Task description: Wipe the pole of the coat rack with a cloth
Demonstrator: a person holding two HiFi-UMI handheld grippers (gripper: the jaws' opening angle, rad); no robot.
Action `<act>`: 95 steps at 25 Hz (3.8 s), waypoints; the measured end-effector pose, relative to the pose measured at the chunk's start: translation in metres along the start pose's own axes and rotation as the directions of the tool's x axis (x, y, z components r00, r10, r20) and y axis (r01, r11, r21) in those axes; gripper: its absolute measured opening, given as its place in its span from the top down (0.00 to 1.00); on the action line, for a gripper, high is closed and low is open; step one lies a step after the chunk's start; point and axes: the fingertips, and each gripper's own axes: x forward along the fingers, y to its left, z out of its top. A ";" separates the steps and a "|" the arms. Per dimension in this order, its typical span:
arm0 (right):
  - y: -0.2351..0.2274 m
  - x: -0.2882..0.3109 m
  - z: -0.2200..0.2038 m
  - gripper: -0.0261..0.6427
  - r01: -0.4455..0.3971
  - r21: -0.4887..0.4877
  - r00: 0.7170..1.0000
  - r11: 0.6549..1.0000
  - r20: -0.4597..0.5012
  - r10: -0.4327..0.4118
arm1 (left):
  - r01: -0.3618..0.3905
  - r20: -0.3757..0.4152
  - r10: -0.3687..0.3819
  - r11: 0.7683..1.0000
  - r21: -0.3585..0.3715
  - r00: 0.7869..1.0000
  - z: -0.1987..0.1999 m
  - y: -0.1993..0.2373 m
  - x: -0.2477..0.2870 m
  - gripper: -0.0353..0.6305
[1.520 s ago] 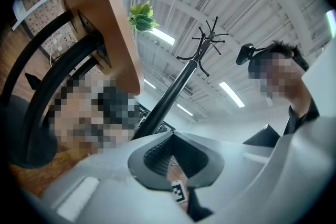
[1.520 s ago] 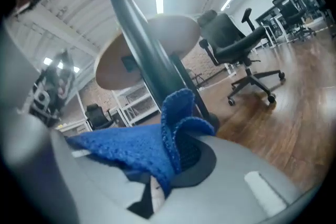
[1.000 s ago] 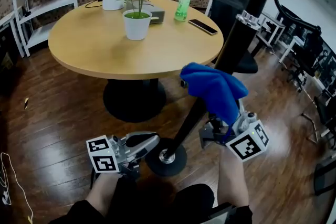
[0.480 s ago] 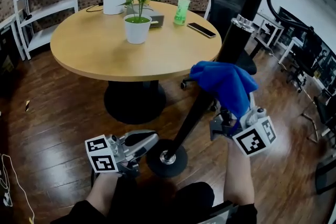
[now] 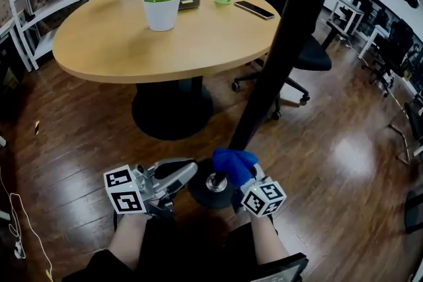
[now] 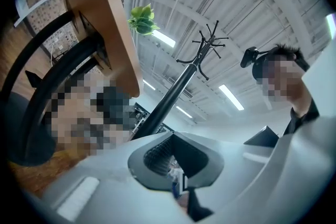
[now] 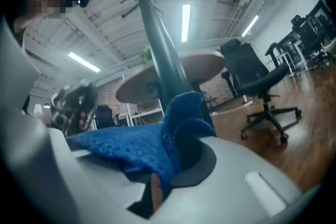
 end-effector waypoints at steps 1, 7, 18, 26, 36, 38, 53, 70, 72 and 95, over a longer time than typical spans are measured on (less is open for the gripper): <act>-0.008 0.005 -0.031 0.92 0.004 0.014 0.998 1.000 -0.061 -0.004 | -0.004 -0.004 0.004 1.000 -0.002 1.000 -0.002 0.002 0.000 0.94; -0.049 0.014 -0.156 0.92 0.090 0.163 0.959 0.983 -0.281 -0.042 | -0.038 -0.024 0.039 0.999 0.011 0.999 -0.008 0.006 -0.008 0.94; -0.020 0.001 -0.042 0.92 -0.059 0.199 0.998 0.978 -0.008 0.062 | -0.053 -0.024 0.054 0.998 0.022 0.998 -0.008 0.008 -0.011 0.94; 0.088 -0.003 0.231 0.92 -0.243 -0.027 0.926 0.970 0.292 0.240 | -0.004 0.027 0.003 0.999 0.046 1.000 0.020 -0.011 -0.002 0.94; 0.130 -0.026 0.432 0.93 -0.381 -0.091 0.770 0.920 0.520 0.371 | 0.009 0.101 -0.019 0.995 0.096 0.995 0.059 -0.027 -0.008 0.94; 0.131 -0.027 0.435 0.93 -0.379 -0.092 0.768 0.921 0.523 0.368 | 0.013 0.109 -0.024 0.994 0.109 0.994 0.064 -0.031 -0.007 0.94; 0.034 -0.017 0.154 0.93 -0.218 0.026 0.946 0.976 0.252 0.205 | -0.015 0.019 0.014 0.998 0.055 1.000 0.016 -0.012 -0.002 0.94; -0.077 -0.006 -0.158 0.92 0.140 0.115 0.932 0.983 -0.350 -0.092 | -0.021 -0.025 0.022 0.999 0.037 0.999 -0.011 -0.009 0.001 0.94; -0.087 -0.009 -0.164 0.92 0.185 0.071 0.911 0.980 -0.386 -0.144 | -0.021 -0.027 0.022 0.999 0.038 0.999 -0.012 -0.009 0.002 0.94; 0.062 -0.015 0.368 0.93 0.122 -0.299 0.871 0.946 0.490 0.042 | 0.026 0.071 -0.033 0.995 0.100 0.997 0.044 -0.042 -0.013 0.94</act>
